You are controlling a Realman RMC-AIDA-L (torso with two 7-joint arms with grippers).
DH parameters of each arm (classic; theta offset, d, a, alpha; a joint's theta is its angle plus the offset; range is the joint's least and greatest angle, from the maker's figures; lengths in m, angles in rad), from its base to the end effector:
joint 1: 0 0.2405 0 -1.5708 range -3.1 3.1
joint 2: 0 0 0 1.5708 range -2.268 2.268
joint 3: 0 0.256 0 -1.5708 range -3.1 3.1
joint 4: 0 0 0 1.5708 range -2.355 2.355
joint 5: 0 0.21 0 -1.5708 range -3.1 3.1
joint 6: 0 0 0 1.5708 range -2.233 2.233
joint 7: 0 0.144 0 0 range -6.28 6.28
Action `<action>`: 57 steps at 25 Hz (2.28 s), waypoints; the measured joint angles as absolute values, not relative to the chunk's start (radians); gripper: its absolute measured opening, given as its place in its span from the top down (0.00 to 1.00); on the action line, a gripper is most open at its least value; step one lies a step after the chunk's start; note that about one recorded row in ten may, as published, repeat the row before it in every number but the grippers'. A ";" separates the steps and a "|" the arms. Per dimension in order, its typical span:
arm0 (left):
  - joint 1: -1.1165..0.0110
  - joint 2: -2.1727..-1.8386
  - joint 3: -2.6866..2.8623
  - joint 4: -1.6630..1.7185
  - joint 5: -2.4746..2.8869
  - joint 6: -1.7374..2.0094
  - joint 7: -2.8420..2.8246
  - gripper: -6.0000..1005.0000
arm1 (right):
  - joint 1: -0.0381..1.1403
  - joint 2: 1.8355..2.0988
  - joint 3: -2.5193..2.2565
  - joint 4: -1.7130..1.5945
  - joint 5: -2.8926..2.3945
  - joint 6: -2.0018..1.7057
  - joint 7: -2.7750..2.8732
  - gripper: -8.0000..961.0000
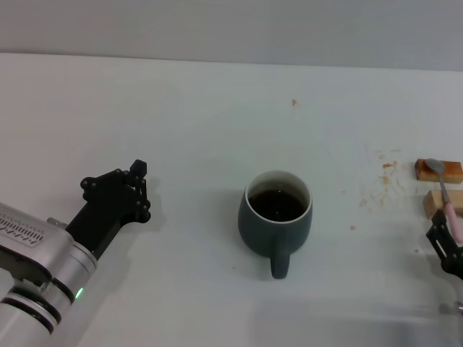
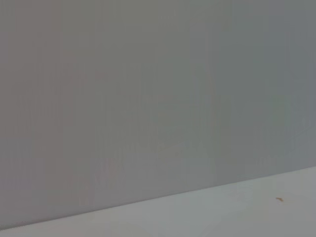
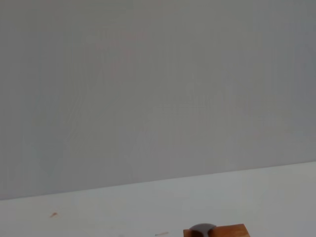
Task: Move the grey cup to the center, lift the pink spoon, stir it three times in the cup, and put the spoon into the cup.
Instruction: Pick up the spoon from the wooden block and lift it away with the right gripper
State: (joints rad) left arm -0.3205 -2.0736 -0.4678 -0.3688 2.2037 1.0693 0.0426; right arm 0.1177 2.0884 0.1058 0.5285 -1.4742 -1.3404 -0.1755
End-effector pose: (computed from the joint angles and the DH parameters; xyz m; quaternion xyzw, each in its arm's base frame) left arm -0.3057 0.2782 -0.0884 -0.7996 -0.2022 -0.2514 0.5065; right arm 0.3433 0.1921 -0.0763 -0.6360 0.3553 0.2526 0.6367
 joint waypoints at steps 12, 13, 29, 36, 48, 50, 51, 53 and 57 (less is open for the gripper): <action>-0.321 -2.074 -0.470 -0.367 2.203 1.069 0.040 1.00 | 0.120 2.089 0.116 0.534 -1.471 -1.327 -0.174 0.14; -0.321 -2.074 -0.471 -0.367 2.203 1.069 0.040 1.00 | 0.121 2.088 0.118 0.535 -1.471 -1.327 -0.174 0.14; -0.319 -2.074 -0.471 -0.367 2.203 1.074 0.040 1.00 | 0.129 2.088 0.118 0.539 -1.471 -1.303 -0.173 0.14; -0.319 -2.074 -0.472 -0.367 2.203 1.078 0.041 1.00 | 0.131 2.086 0.118 0.541 -1.471 -1.302 -0.173 0.14; -0.319 -2.072 -0.473 -0.366 2.203 1.078 0.041 1.00 | 0.131 2.084 0.106 0.546 -1.482 -1.304 -0.173 0.20; -0.319 -2.072 -0.472 -0.366 2.203 1.078 0.041 1.00 | 0.133 2.083 0.106 0.546 -1.483 -1.300 -0.173 0.26; -0.319 -2.072 -0.473 -0.365 2.203 1.078 0.041 1.00 | 0.133 2.083 0.106 0.546 -1.483 -1.299 -0.173 0.29; -0.318 -2.072 -0.472 -0.365 2.203 1.078 0.041 1.00 | 0.133 2.083 0.106 0.546 -1.483 -1.299 -0.173 0.35; -0.318 -2.072 -0.472 -0.365 2.203 1.078 0.041 1.00 | 0.132 2.083 0.111 0.546 -1.480 -1.299 -0.173 0.44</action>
State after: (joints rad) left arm -0.3176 -2.0723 -0.4725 -0.3650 2.2028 1.0784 0.0415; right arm 0.1323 2.0831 0.1106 0.5462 -1.4804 -1.2990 -0.1733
